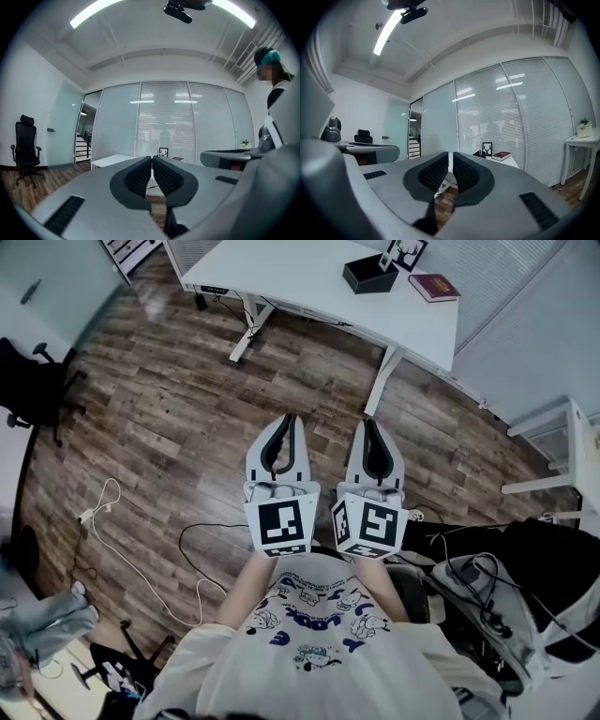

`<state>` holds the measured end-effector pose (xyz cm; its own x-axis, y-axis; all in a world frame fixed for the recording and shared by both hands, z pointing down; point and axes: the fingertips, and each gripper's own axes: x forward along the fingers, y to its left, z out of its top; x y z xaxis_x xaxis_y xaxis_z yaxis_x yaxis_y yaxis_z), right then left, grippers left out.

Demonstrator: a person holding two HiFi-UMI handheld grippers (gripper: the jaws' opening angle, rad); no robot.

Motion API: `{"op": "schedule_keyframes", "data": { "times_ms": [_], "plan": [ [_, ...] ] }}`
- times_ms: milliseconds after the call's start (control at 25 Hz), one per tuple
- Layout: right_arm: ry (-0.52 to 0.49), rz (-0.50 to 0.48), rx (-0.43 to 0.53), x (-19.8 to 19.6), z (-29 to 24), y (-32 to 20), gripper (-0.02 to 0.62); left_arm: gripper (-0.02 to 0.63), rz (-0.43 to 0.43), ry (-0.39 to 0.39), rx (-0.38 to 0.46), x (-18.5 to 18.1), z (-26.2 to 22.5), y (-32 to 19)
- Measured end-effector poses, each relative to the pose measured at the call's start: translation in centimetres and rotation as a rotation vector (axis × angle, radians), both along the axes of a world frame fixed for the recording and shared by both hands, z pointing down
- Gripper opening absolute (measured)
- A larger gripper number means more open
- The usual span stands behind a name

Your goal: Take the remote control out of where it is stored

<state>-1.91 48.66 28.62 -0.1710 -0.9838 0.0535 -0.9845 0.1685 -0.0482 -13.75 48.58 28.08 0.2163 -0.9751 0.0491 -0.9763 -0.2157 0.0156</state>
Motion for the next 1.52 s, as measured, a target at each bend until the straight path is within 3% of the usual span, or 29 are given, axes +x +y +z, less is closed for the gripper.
{"op": "schedule_keyframes", "data": {
  "times_ms": [560,840,960,1520],
  "plan": [
    [-0.018,0.065,-0.005,-2.7,0.8,-7.3,0.051,0.028,0.059,-0.003,0.006,-2.7,0.5,-7.9],
    [-0.011,0.080,-0.035,-3.3,1.6,-10.0,0.051,0.028,0.056,0.034,-0.004,-3.5,0.9,-10.8],
    [-0.007,0.073,-0.037,-3.3,1.7,-11.3,0.049,0.028,0.053,0.015,-0.029,-3.7,1.6,-12.0],
    [-0.025,0.029,-0.036,0.1,2.4,-23.2,0.051,0.028,0.009,-0.004,-0.039,-0.3,2.6,-23.2]
  ]
}}
